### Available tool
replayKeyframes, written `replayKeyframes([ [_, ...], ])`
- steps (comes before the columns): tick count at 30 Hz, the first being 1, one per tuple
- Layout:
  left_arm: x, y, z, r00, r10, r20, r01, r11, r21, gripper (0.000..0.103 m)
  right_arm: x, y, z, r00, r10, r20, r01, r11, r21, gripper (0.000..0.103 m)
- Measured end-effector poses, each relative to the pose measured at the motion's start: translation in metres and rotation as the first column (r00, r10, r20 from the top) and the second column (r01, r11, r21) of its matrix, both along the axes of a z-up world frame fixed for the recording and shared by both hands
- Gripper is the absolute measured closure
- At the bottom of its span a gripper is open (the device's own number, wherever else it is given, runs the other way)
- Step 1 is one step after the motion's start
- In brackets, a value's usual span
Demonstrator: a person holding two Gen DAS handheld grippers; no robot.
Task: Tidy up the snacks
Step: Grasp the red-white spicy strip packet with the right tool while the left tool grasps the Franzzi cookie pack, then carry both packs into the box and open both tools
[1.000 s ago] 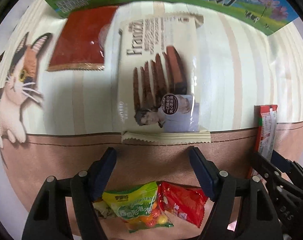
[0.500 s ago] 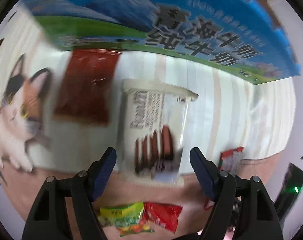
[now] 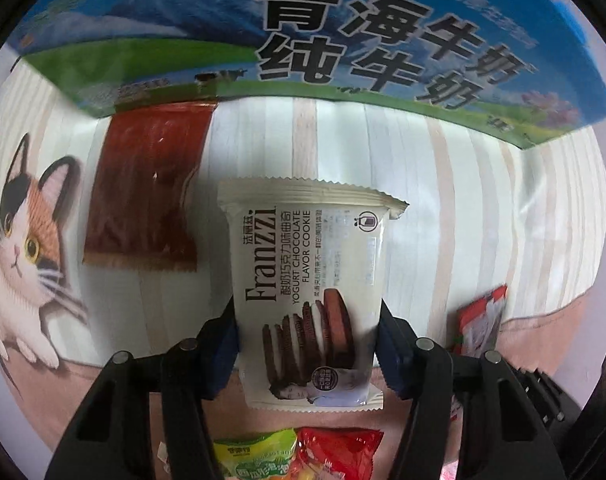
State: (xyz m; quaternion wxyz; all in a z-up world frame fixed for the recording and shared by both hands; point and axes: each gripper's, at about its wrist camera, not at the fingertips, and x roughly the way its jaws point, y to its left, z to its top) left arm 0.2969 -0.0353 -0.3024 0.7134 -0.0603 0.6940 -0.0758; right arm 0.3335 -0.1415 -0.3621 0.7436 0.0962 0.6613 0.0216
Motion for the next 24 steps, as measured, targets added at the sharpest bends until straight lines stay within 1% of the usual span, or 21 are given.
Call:
replayKeyframes([
  [1,-0.005,0.003,0.003,1.000,-0.001,0.005,0.001,1.000,-0.002,0.046,-0.004,-0.015,0.007,1.000,-0.007,0.005,0.007,1.000,0.019,0.052],
  [5,-0.022,-0.001,0.021,0.999,-0.004,0.039,0.005,1.000,-0.023,0.046,0.000,-0.018,0.022,0.999,-0.021,0.025,0.020,0.997,0.071,0.053],
  [8,-0.036,0.006,0.046,0.997,0.002,0.073,0.002,0.999,-0.046,0.046,0.003,-0.024,0.040,0.998,-0.050,0.045,0.044,0.992,0.121,0.053],
  [11,-0.041,0.012,0.080,0.992,0.003,0.126,0.006,0.997,-0.072,0.046,0.005,-0.027,0.069,0.995,-0.063,0.079,0.048,0.984,0.171,0.053],
  [13,-0.042,0.015,0.107,0.986,0.008,0.168,0.009,0.994,-0.105,0.046,0.012,-0.030,0.094,0.991,-0.064,0.116,0.040,0.979,0.201,0.053],
  [14,-0.037,0.019,0.124,0.981,0.015,0.194,0.009,0.993,-0.121,0.046,0.008,-0.031,0.111,0.988,-0.062,0.140,0.031,0.976,0.213,0.053],
  [17,-0.020,0.027,0.177,0.961,0.022,0.274,0.024,0.986,-0.165,0.046,0.023,-0.024,0.156,0.975,-0.058,0.215,0.002,0.967,0.253,0.053],
  [19,-0.001,0.019,0.199,0.954,0.023,0.298,0.035,0.981,-0.189,0.046,0.039,-0.023,0.186,0.964,-0.051,0.263,-0.023,0.962,0.273,0.053],
  [20,0.018,0.018,0.209,0.952,0.026,0.305,0.038,0.979,-0.202,0.046,0.049,-0.022,0.200,0.959,-0.049,0.280,-0.035,0.958,0.285,0.053],
  [22,0.049,0.017,0.221,0.948,0.030,0.317,0.034,0.980,-0.196,0.046,0.074,-0.018,0.223,0.948,-0.037,0.315,-0.057,0.956,0.287,0.053],
  [24,0.082,0.022,0.234,0.943,0.025,0.331,0.030,0.987,-0.160,0.046,0.103,-0.014,0.239,0.940,-0.029,0.340,-0.066,0.962,0.264,0.053],
])
